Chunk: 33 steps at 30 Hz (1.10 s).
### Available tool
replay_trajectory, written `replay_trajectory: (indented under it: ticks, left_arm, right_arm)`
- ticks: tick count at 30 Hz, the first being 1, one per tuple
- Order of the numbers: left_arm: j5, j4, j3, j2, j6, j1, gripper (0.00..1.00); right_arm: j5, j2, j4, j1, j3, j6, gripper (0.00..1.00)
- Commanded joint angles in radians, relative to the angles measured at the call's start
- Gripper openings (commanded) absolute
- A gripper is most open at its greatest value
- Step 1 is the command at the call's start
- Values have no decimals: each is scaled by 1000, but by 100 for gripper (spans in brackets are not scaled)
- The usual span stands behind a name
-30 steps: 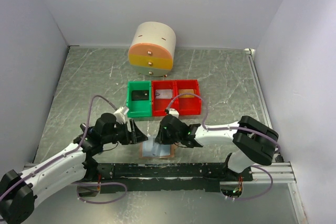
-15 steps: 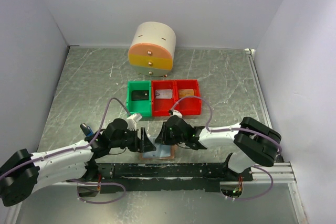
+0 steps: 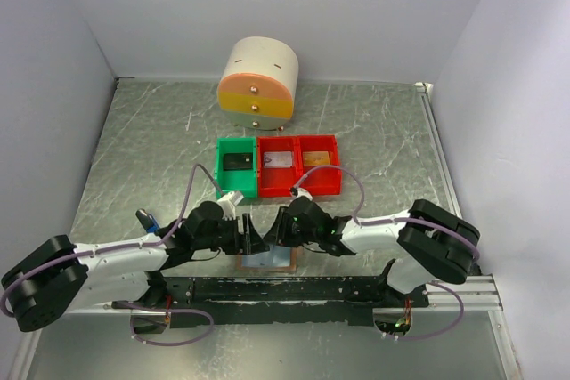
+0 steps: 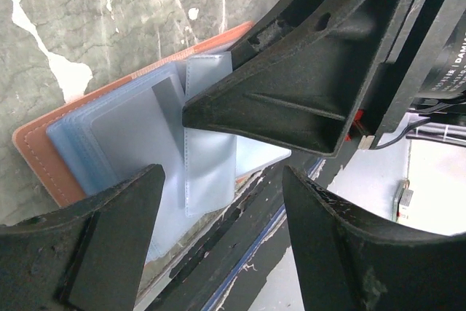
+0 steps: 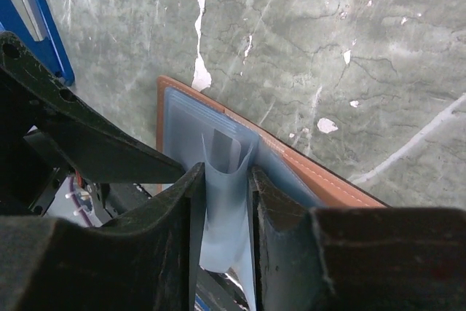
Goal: Take the credit cards out of the card holder
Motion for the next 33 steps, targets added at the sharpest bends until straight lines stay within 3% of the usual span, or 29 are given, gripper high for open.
replay_trajectory:
  ticks: [1, 8, 20, 24, 33]
  left_arm:
    - [-34, 32, 3, 15, -1, -14, 79]
    - [25, 90, 3, 49, 2, -22, 79]
    - [103, 266, 9, 64, -22, -62, 78]
    - [92, 273, 19, 69, -23, -75, 78]
    - [103, 425, 58, 240, -41, -132, 77]
  right_arm:
    - [-12, -27, 8, -11, -30, 6, 29]
    - [-49, -51, 56, -27, -56, 10, 35]
    - [-46, -126, -3, -43, -44, -16, 45]
    - [26, -193, -119, -47, -13, -31, 56]
    - [293, -344, -566, -52, 72, 6, 61]
